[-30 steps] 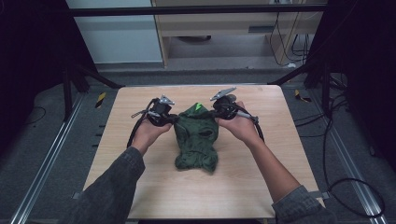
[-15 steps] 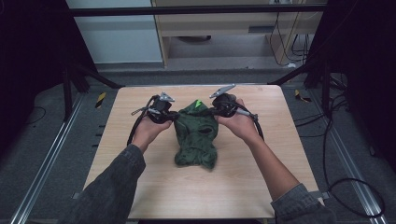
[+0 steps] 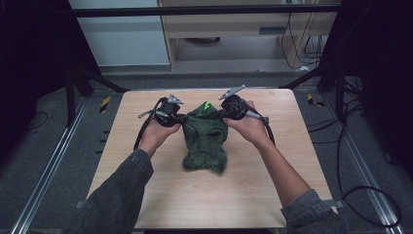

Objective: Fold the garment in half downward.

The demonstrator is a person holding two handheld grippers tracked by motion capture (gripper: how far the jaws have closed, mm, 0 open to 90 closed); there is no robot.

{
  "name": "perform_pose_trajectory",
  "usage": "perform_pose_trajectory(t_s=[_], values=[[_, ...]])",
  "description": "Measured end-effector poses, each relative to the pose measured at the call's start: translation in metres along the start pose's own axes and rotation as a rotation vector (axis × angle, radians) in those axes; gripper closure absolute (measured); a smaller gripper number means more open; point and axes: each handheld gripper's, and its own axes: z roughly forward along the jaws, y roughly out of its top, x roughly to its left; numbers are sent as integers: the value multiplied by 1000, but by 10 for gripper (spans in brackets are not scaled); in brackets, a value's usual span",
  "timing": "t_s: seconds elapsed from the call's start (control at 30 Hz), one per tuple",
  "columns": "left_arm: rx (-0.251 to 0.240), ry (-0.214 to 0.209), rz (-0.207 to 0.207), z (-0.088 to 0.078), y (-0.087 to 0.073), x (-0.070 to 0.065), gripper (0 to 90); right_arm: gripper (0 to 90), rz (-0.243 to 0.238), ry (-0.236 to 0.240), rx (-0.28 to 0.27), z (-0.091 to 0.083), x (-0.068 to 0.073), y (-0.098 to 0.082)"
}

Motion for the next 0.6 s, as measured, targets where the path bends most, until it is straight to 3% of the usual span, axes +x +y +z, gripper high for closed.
perform_pose_trajectory(t_s=[0.27, 0.6], values=[[-4, 13, 12, -2, 2, -1, 820, 857, 4, -7, -10, -1, -2, 2], [-12, 14, 45, -7, -8, -14, 819, 856, -16, -10, -40, -4, 9, -15]])
